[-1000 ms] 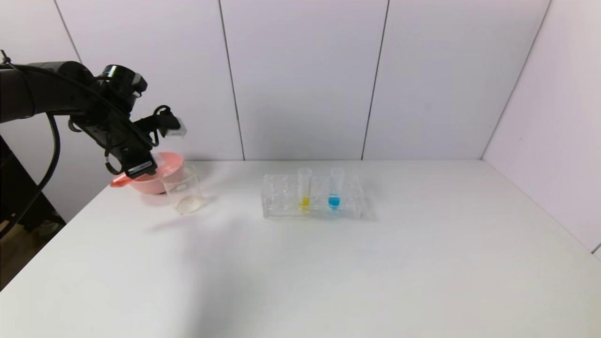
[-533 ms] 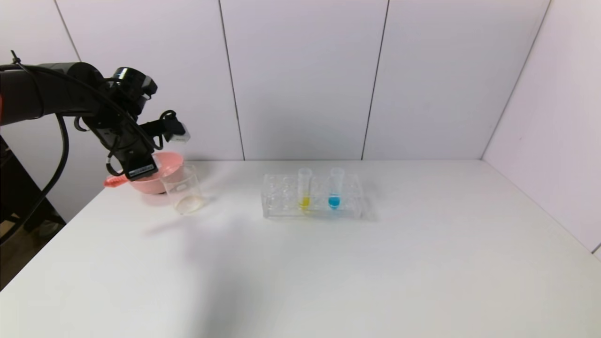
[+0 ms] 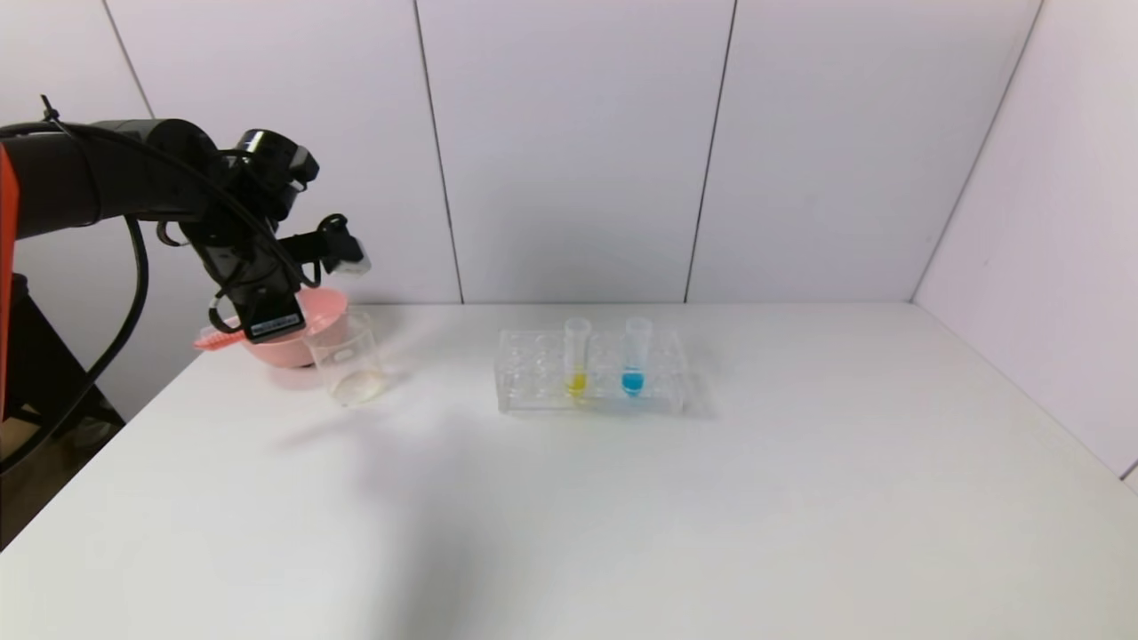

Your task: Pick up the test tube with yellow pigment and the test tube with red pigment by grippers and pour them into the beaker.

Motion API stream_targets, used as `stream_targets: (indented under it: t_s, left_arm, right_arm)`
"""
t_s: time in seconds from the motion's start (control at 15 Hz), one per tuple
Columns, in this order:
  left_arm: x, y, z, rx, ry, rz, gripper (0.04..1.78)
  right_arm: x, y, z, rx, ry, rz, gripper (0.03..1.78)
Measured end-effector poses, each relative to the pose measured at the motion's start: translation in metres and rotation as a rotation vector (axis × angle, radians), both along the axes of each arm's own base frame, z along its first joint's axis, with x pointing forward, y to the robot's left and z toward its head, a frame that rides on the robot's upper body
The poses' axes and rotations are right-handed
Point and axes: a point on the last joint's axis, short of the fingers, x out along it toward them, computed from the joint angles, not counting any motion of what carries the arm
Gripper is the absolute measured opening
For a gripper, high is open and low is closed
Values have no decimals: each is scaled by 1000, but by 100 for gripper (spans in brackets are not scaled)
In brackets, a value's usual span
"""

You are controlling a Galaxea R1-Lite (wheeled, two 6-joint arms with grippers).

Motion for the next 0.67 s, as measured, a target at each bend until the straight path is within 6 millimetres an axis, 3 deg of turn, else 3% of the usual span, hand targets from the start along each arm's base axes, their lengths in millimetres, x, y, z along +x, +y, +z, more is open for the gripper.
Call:
stream_targets:
  t_s: [0.67]
  left_arm:
    - [1, -6, -3, 93, 10, 32, 44]
  right_arm:
    - [0, 0, 0, 0, 0, 0, 171]
